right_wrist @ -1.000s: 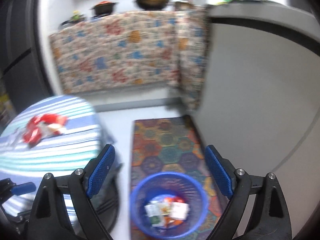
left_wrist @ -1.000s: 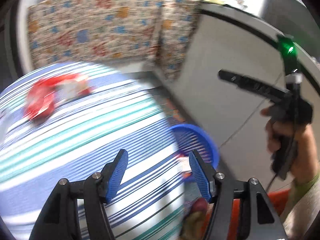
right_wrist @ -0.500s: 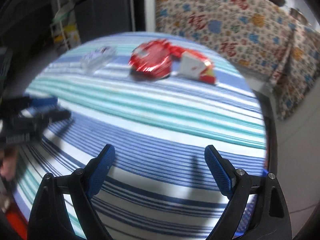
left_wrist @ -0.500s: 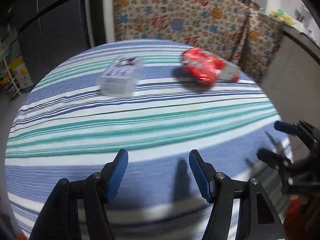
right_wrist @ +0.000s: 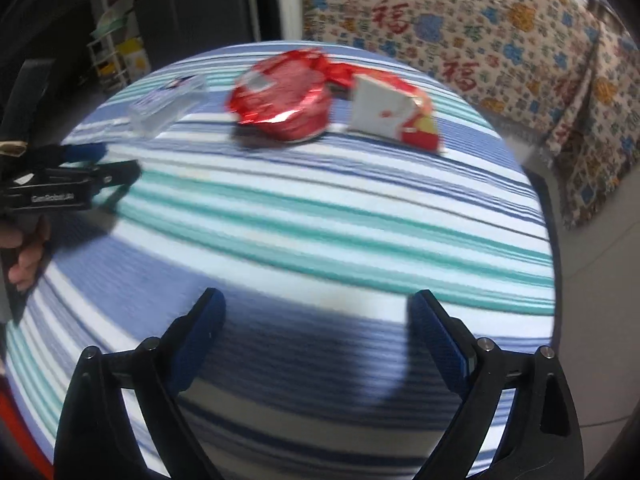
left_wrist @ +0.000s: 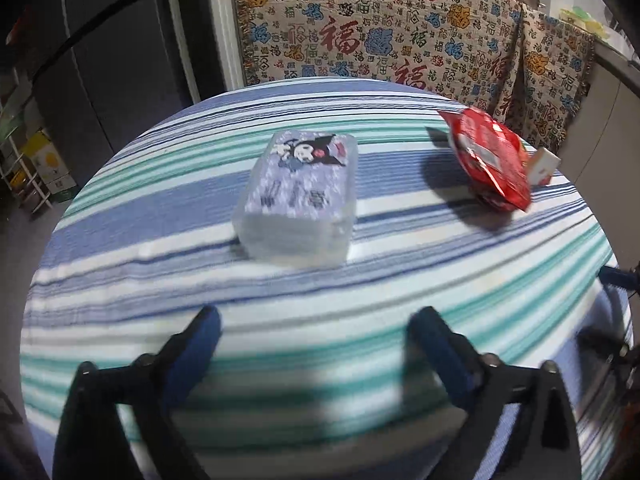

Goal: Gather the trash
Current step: 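Return both tools to the table toward the clear plastic box and white packet, then grasp the white-and-red paper packet with right tool while left grasps the clear plastic box, then lift the clear box and white packet and carry them toward the wastebasket, then open both tools over the blue wastebasket to drop the box and packet, then move both tools back over the table toward the red foil bags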

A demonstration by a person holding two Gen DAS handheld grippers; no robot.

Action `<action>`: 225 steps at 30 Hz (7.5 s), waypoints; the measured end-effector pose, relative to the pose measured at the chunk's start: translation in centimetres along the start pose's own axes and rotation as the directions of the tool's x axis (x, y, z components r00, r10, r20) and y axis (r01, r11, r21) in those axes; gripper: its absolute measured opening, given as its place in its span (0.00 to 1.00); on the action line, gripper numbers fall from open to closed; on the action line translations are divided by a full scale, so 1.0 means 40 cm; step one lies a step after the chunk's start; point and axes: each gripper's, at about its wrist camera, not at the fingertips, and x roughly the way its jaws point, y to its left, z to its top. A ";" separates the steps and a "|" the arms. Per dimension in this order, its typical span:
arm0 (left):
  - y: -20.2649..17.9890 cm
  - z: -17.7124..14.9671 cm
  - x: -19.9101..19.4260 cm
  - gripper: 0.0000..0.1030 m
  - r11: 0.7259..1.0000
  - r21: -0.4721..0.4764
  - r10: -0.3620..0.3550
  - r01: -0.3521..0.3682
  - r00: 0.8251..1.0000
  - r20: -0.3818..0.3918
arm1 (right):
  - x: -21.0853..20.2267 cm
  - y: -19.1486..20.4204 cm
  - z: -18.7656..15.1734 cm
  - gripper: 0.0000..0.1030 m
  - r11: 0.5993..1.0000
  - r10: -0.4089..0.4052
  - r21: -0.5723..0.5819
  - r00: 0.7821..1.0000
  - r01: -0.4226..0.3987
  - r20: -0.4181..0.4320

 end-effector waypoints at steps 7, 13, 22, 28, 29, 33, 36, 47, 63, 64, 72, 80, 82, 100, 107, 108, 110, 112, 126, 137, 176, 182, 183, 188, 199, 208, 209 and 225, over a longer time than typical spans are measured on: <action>0.032 0.065 0.045 1.00 1.000 0.007 -0.003 0.003 1.000 0.005 | 0.053 -0.133 0.064 0.96 1.000 -0.005 0.010 1.000 0.005 -0.005; 0.035 0.078 0.053 1.00 1.000 0.006 -0.008 0.008 1.000 0.005 | 0.086 -0.183 0.155 0.81 0.994 -0.035 -0.104 0.999 0.036 0.017; 0.037 0.081 0.051 1.00 1.000 0.005 -0.010 0.010 1.000 0.004 | 0.104 -0.129 0.215 0.56 0.964 0.000 -0.266 0.995 0.028 0.105; 0.037 0.081 0.054 1.00 1.000 0.006 -0.010 0.010 1.000 0.005 | 0.094 -0.103 0.202 0.07 0.970 0.074 -0.231 0.997 -0.074 -0.010; 0.037 0.080 0.055 1.00 1.000 0.006 -0.009 0.009 1.000 0.005 | 0.079 -0.102 0.196 0.07 0.977 0.098 -0.186 0.994 -0.103 -0.037; 0.038 0.079 0.057 1.00 1.000 0.007 -0.009 0.009 1.000 0.007 | 0.014 -0.073 0.150 0.07 0.989 0.136 -0.045 0.983 -0.142 -0.123; 0.039 0.077 0.058 1.00 1.000 0.006 -0.009 0.009 1.000 0.008 | -0.006 -0.045 0.114 0.08 0.979 0.201 0.038 0.970 -0.198 -0.137; 0.018 0.119 0.019 0.98 0.997 0.054 -0.065 0.061 0.996 0.066 | 0.002 -0.008 0.118 0.41 0.993 0.118 -0.020 0.991 -0.120 -0.063; -0.004 0.055 -0.038 0.61 0.998 0.005 -0.059 0.058 0.997 0.057 | -0.081 -0.051 0.128 0.05 0.982 0.177 0.058 0.983 -0.180 0.052; -0.010 0.042 -0.053 0.61 0.997 0.000 -0.071 0.071 0.996 0.060 | -0.086 -0.057 0.127 0.05 0.980 0.182 0.065 0.982 -0.186 0.057; -0.130 -0.029 -0.145 0.61 0.984 0.019 -0.176 0.175 0.982 0.069 | -0.156 -0.074 0.067 0.05 0.968 0.202 0.128 0.974 -0.214 0.099; -0.246 -0.061 -0.182 0.61 0.979 0.045 -0.200 0.197 0.977 0.075 | -0.199 -0.099 -0.010 0.05 0.958 0.187 0.197 0.974 -0.209 0.125; -0.265 -0.068 -0.186 0.61 0.981 0.054 -0.190 0.186 0.979 0.076 | -0.205 -0.104 -0.017 0.05 0.956 0.188 0.204 0.973 -0.212 0.130; -0.316 -0.088 -0.193 0.61 0.988 0.092 -0.134 0.126 0.987 0.086 | -0.199 -0.088 -0.018 0.05 0.962 0.183 0.179 0.973 -0.207 0.142; -0.327 -0.093 -0.177 0.61 0.987 0.094 -0.138 0.131 0.988 0.071 | -0.191 -0.088 -0.019 0.05 0.960 0.195 0.177 0.971 -0.218 0.136; -0.326 -0.093 -0.175 0.61 0.987 0.092 -0.138 0.132 0.988 0.070 | -0.190 -0.088 -0.019 0.05 0.960 0.196 0.177 0.971 -0.218 0.135; -0.323 -0.094 -0.171 0.61 0.988 0.083 -0.138 0.133 0.988 0.069 | -0.189 -0.088 -0.020 0.05 0.960 0.197 0.175 0.971 -0.219 0.134; -0.320 -0.097 -0.169 0.61 0.988 0.077 -0.139 0.133 0.988 0.068 | -0.191 -0.089 -0.021 0.05 0.959 0.200 0.176 0.970 -0.222 0.137; -0.371 -0.095 -0.179 0.61 0.987 0.096 -0.139 0.132 0.988 0.073 | -0.201 -0.104 -0.029 0.05 0.957 0.202 0.180 0.969 -0.227 0.145; -0.416 -0.084 -0.181 0.61 0.978 0.128 -0.173 0.164 0.983 0.067 | -0.228 -0.137 -0.047 0.05 0.952 0.195 0.204 0.967 -0.227 0.166; -1.170 -0.032 0.081 0.62 0.772 0.359 -0.493 0.525 0.850 -0.184 | -0.275 -0.825 -0.338 0.07 0.751 -0.060 0.659 0.998 0.039 0.010; -1.201 -0.043 0.110 0.73 0.763 0.396 -0.480 0.511 0.858 -0.182 | -0.271 -0.845 -0.353 0.49 0.717 -0.068 0.696 0.997 0.032 0.023; -1.204 -0.041 0.115 0.73 0.764 0.398 -0.479 0.508 0.860 -0.178 | -0.277 -0.850 -0.357 0.50 0.709 -0.075 0.704 0.997 0.032 0.030; -1.185 -0.027 0.112 0.73 0.778 0.364 -0.487 0.512 0.858 -0.164 | -0.315 -0.856 -0.362 0.53 0.705 -0.110 0.708 0.992 0.038 0.056; -0.892 -0.064 -0.106 0.73 0.826 0.291 -0.495 0.483 0.868 -0.034 | -0.394 -0.736 -0.278 0.83 0.789 -0.310 0.580 0.946 0.202 0.092; -0.487 -0.151 -0.097 0.73 0.979 0.084 -0.188 0.186 0.982 0.019 | -0.288 -0.380 -0.112 0.88 0.940 -0.173 0.323 0.972 0.115 0.157; -0.454 -0.151 -0.092 0.73 0.985 0.054 -0.165 0.164 0.986 0.022 | -0.260 -0.313 -0.090 0.89 0.958 -0.113 0.279 0.980 0.064 0.163; -0.329 0.075 0.075 0.73 0.990 -0.115 -0.072 0.076 0.997 0.038 | -0.015 -0.078 -0.039 0.88 0.997 0.030 0.065 1.000 -0.030 0.007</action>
